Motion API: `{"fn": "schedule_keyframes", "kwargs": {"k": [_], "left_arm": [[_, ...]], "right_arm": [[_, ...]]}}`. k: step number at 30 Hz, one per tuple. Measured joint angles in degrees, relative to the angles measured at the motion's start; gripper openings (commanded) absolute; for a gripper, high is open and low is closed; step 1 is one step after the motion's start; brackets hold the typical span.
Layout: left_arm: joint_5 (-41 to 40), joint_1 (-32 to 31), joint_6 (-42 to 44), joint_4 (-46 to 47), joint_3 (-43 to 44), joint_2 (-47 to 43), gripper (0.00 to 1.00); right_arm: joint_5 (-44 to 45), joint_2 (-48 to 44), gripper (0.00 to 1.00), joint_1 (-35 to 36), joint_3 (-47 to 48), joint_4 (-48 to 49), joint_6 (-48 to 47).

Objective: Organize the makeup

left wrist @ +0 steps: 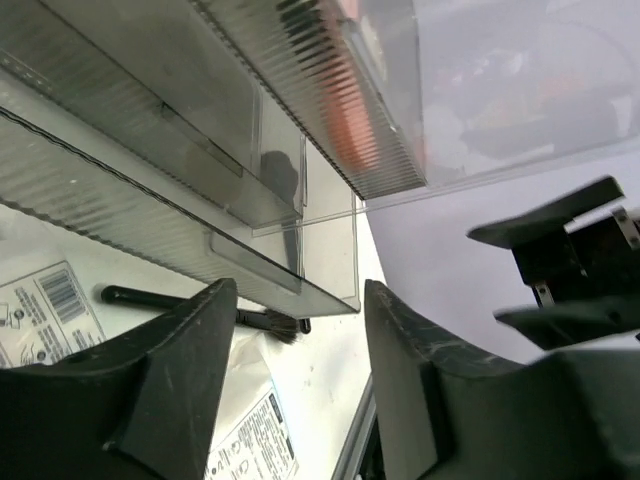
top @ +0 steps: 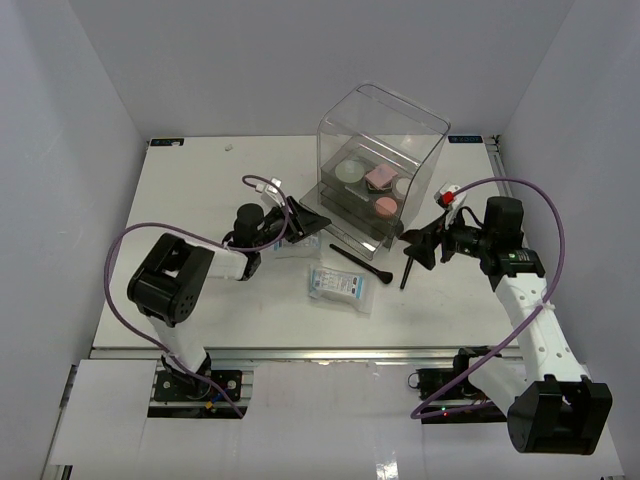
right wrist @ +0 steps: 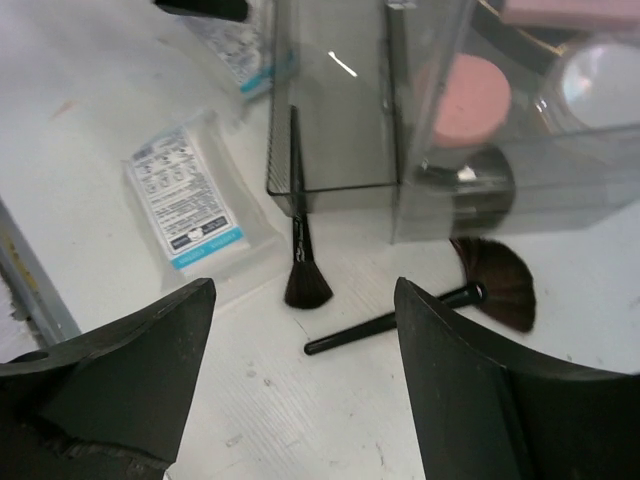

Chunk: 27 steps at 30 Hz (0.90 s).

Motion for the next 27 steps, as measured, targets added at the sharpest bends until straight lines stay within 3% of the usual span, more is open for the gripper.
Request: {"fn": "schedule_keyframes", "kwargs": {"k": [2,3,4,8,18,21,27], "left_arm": [[-0.32,0.17,1.72,-0.75,-1.58,-3.06,0.78],[-0.48,0.26,2.68,-1.34,-2.34,-4.67,0.91],[-0.77,0.48,3.94,-2.22,-3.05,-6.54,0.98],[-4.28,1.16,11.33,-9.46,-5.12,-15.14,0.98],[-21.83,2.28,31.07,-36.25,-7.81,-54.55,0.98],[-24.79,2.49,35.08,-42.81,-6.74,-59.99,0.98],[-30.17,2.53,41.48,-57.25,-5.7,-62.72,0.98]], "right_arm": [[4.19,0.4,0.73,-0.01,-0.27,-0.23,1.82],[6.16,0.7,0.72,-0.02,-0.5,-0.27,2.89],[8.16,1.18,0.71,-0.02,-1.01,-0.37,4.49],[14.22,3.06,0.72,-0.02,-3.63,-0.16,10.3],[23.83,8.99,0.7,0.0,-8.72,2.99,21.6],[24.76,13.96,0.68,0.01,-8.34,4.96,23.97],[27.51,25.29,0.65,0.48,-5.73,7.94,28.73]]}}
